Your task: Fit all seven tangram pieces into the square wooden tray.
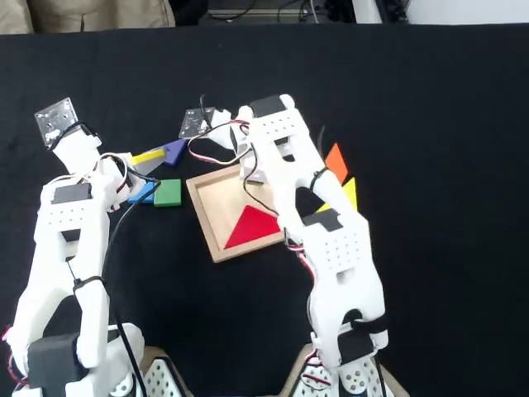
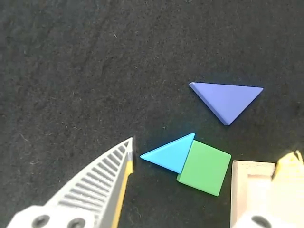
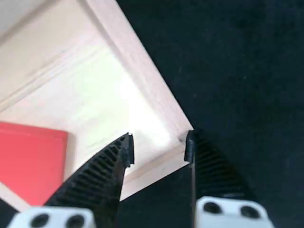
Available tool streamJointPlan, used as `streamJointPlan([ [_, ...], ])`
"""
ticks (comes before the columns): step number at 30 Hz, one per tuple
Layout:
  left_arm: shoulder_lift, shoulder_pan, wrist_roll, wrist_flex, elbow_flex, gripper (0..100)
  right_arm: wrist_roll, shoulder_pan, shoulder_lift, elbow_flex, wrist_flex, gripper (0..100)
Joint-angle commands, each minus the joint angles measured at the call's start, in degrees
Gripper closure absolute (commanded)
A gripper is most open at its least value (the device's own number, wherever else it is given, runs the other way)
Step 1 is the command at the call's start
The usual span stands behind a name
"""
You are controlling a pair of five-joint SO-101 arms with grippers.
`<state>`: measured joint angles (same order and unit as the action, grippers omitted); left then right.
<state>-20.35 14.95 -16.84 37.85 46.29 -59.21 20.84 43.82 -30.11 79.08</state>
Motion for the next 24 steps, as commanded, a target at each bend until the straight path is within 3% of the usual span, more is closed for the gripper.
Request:
streamJointPlan([
  [1,-0.4,0.7,-0.5,-1.0,-0.5,56,-2.5,-1.8,1.8,-6.9,2.5,80.5],
  [16,-0.4,0.7,-0.5,-1.1,-0.5,56,-7.1,-2.8,13.5,-24.5,10.9,80.8],
  [24,-0.4,0.7,-0.5,-1.1,-0.5,56,-10.5,-2.4,19.0,-35.0,18.3,98.8],
])
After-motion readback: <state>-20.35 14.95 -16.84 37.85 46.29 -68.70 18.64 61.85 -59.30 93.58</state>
